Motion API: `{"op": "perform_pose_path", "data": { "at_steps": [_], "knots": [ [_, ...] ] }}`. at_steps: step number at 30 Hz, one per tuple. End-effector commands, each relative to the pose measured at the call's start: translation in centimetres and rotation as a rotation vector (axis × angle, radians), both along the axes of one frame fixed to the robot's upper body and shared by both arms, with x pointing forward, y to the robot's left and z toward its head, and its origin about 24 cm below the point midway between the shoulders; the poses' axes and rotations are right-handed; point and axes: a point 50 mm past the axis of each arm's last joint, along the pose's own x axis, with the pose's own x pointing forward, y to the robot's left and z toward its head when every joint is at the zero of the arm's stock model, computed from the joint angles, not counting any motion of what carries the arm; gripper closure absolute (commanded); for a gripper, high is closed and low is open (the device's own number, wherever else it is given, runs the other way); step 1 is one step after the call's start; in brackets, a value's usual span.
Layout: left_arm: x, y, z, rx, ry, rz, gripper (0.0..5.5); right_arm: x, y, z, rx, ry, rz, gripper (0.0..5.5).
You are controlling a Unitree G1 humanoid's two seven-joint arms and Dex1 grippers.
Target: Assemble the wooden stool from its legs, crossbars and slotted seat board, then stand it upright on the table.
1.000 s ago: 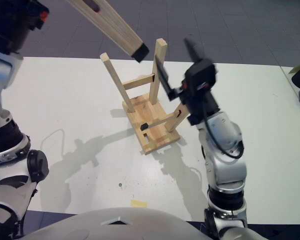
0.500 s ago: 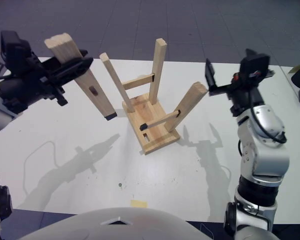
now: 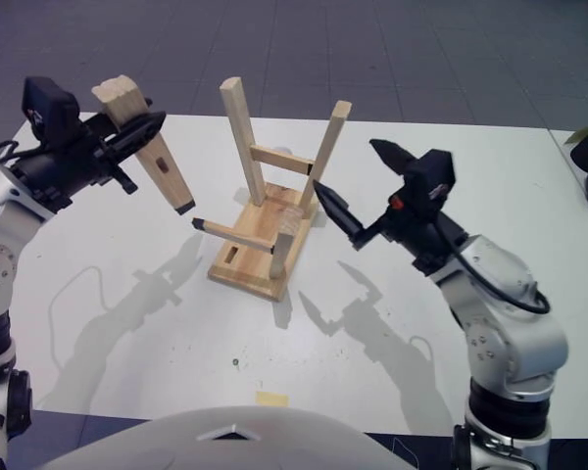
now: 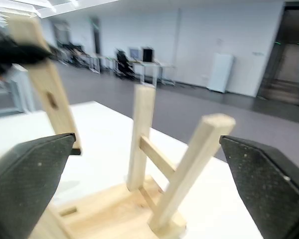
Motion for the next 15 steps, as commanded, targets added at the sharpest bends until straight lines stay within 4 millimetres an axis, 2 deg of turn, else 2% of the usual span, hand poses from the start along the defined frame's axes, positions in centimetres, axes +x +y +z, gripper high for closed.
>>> {"op": "perform_pose_path", "data": {
  "at_steps": [1, 4, 7, 9, 13, 15],
  "knots": [
    [1.1, 1.4, 0.3, 0.004, -0.032, 0.148, 4.46, -2.0, 1.1, 1.4, 0.045, 0.065, 0.305, 0.10],
    [1.5, 1.2, 0.2, -0.045, -0.016, 0.203, 4.46, -2.5, 3.1, 0.9, -0.015, 0.106, 0.439, 0.10],
    [1.4, 0.7, 0.0, -0.062, 0.002, 0.180, 4.46, -1.5, 4.3, -0.3, -0.056, 0.127, 0.444, 0.10],
    [1.5, 0.5, 0.1, -0.064, 0.009, 0.166, 4.46, -1.0, 4.4, -1.3, -0.080, 0.152, 0.450, 0.14],
    [1.4, -0.4, 0.2, -0.085, 0.051, 0.087, 4.46, -0.7, 3.7, -2.4, -0.128, 0.172, 0.422, 0.79],
    [1.4, 0.1, -0.4, -0.121, 0.116, 0.123, 4.46, -0.8, 3.8, -2.4, -0.126, 0.164, 0.426, 1.07]
  ]
}}
